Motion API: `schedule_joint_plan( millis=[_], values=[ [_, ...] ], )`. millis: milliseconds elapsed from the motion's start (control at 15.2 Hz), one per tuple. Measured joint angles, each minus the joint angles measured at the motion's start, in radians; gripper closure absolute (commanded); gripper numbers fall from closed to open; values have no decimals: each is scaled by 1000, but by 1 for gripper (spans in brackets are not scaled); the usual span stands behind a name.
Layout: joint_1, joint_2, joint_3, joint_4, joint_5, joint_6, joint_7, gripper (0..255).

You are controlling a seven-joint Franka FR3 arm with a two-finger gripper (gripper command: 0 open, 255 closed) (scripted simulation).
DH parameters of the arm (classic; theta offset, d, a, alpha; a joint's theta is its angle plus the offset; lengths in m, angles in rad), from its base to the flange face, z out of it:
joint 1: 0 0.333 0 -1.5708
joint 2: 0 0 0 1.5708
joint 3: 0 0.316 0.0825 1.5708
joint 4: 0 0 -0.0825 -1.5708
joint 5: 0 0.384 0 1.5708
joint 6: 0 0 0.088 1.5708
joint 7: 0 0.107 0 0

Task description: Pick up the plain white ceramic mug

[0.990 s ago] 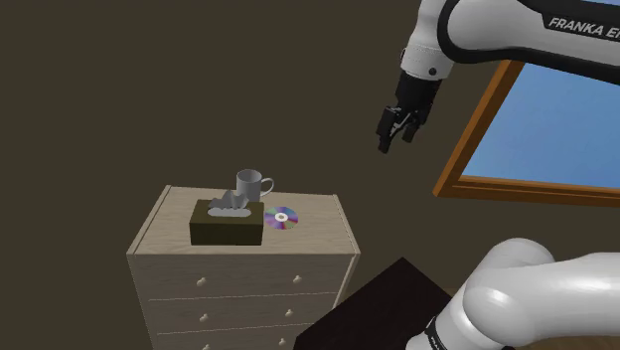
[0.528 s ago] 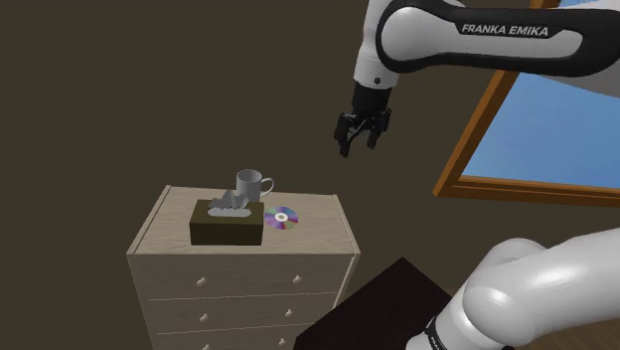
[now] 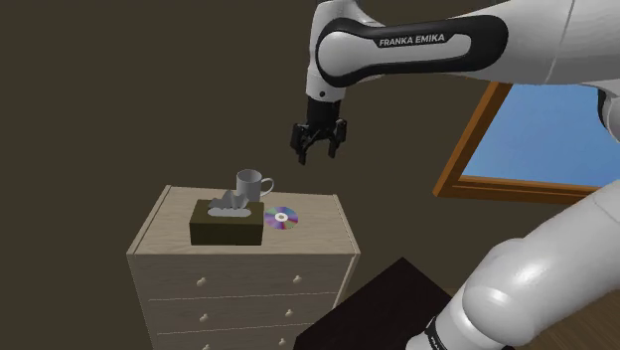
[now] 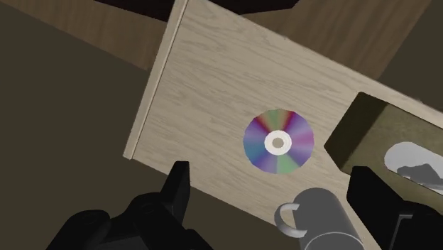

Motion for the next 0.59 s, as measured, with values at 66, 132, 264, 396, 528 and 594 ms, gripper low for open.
schedule_joint_plan(
  millis=[66,132,264,396,528,594],
  values=[
    [0,33,6,19,0,6,15,0],
    [2,81,16,60,-2,7,38,0],
    [5,171,28,128,-9,14,73,0],
    [10,244,37,178,-15,25,106,0],
    [21,329,47,246,-23,28,144,0],
    [23,365,48,271,-26,32,155,0]
  ],
)
